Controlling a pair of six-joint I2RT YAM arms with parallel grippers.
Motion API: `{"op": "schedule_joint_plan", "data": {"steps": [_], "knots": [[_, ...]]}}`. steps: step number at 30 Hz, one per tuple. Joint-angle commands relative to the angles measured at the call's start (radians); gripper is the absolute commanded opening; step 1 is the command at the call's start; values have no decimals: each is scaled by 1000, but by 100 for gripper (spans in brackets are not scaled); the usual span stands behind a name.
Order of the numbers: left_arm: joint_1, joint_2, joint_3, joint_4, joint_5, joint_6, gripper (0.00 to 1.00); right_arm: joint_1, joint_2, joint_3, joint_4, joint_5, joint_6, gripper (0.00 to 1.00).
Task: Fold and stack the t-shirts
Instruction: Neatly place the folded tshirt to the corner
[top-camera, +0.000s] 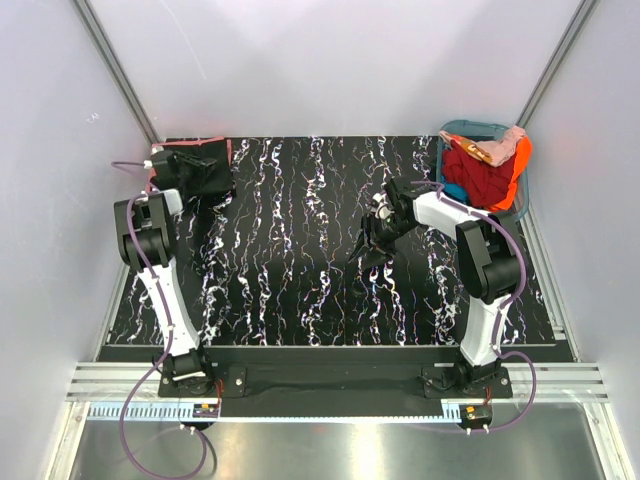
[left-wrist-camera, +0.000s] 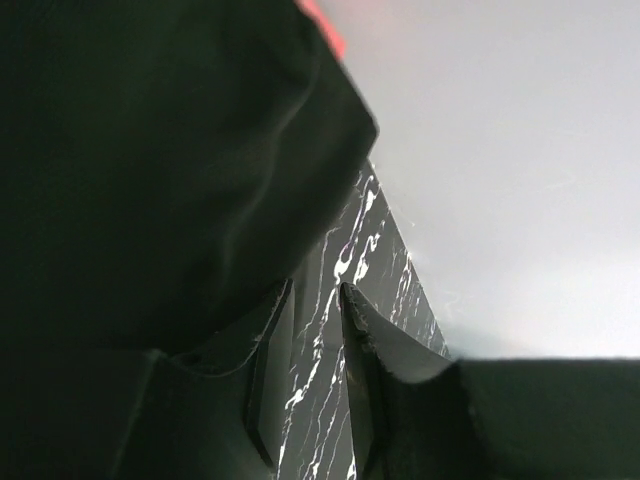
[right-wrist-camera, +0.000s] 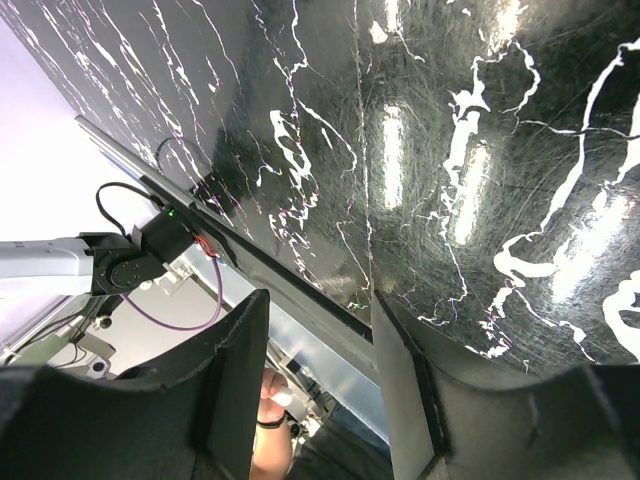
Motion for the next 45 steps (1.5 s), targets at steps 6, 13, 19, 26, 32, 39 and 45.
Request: {"op": "schedule_joint_plan", "data": {"steps": [6,13,19,26,32,39,45], "knots": [[-35,56,-23,226,59,-89,30,-5,-35,1,5,3,3,52],[-55,22,-2,157,111,-55,31,-4,-54,8,-1,8,0,53],[-66,-36,-43,201,178,-91,31,-5,-83,12,-23,26,-9,52],[-202,-393,-34,-352,125,348,40,-5,-227,-98,29,86,11,53],[-381,-816,-272,-582,19,573,59,-5,-469,-305,170,189,98,56],[-461,-1351,-677,-668,-44,544,99,-5,-838,-573,293,319,224,80],[-464,-1749,-1006,-690,-19,469,99,-4,-1224,-883,468,426,354,100]]}}
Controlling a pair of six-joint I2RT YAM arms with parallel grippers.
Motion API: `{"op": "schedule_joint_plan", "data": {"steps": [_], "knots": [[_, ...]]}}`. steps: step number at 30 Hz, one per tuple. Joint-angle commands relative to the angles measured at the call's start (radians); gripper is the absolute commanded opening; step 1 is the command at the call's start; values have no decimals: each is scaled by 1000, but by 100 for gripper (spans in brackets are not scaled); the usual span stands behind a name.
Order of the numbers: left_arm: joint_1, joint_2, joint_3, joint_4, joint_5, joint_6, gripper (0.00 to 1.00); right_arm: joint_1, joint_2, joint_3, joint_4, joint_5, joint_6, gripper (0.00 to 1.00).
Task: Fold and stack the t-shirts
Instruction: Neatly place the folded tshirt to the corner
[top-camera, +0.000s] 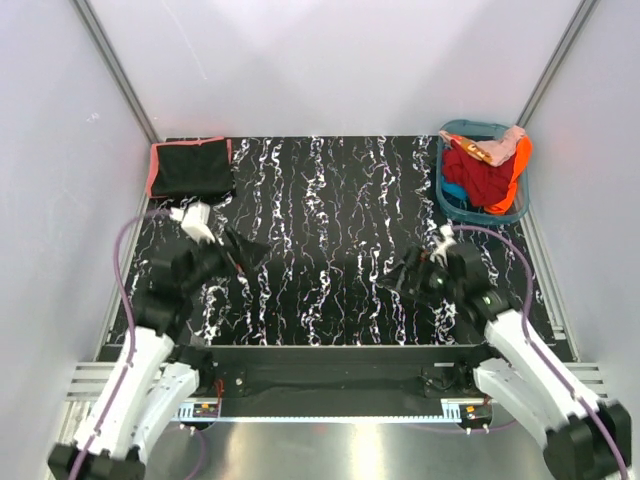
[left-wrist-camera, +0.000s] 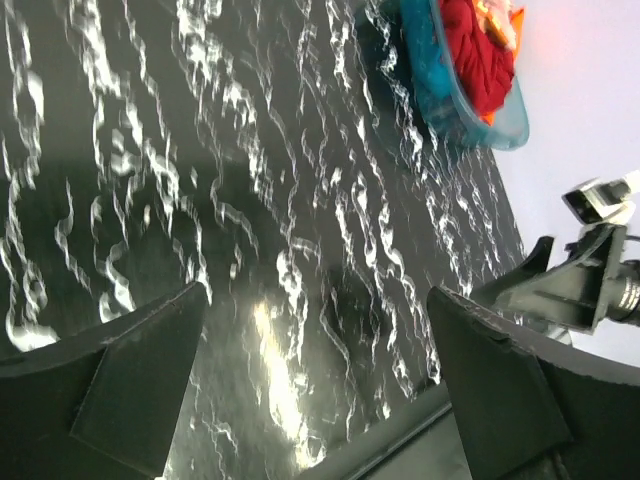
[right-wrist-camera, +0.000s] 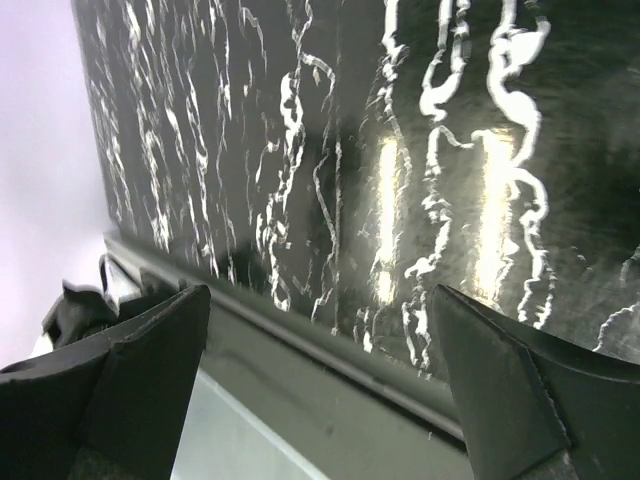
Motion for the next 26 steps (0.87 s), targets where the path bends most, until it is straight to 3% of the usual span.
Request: {"op": "schedule_joint_plan", "data": {"steps": [1,5,9,11,14,19,26], "knots": [[0,-156,-151,8,-2,-62,99,-4,-170,-153,186,120,132,100],[1,-421,-368,122,40,-240,99,-3,-503,-409,268,128,269,100],[1,-738,-526,142,67,-364,99,-4,-811,-539,172,82,421,100],[-2,-838,-592,108,89,-433,99,-4,-761,-534,127,60,418,99],[-3,-788,-639,216,178,-496,99,-3,-716,-537,122,37,410,100],[-3,-819,-702,309,201,-562,99,-1,-832,-539,-5,57,413,100],[-3,-828,-804,538,245,-737,99,-3,-817,-536,13,-6,415,99]]}}
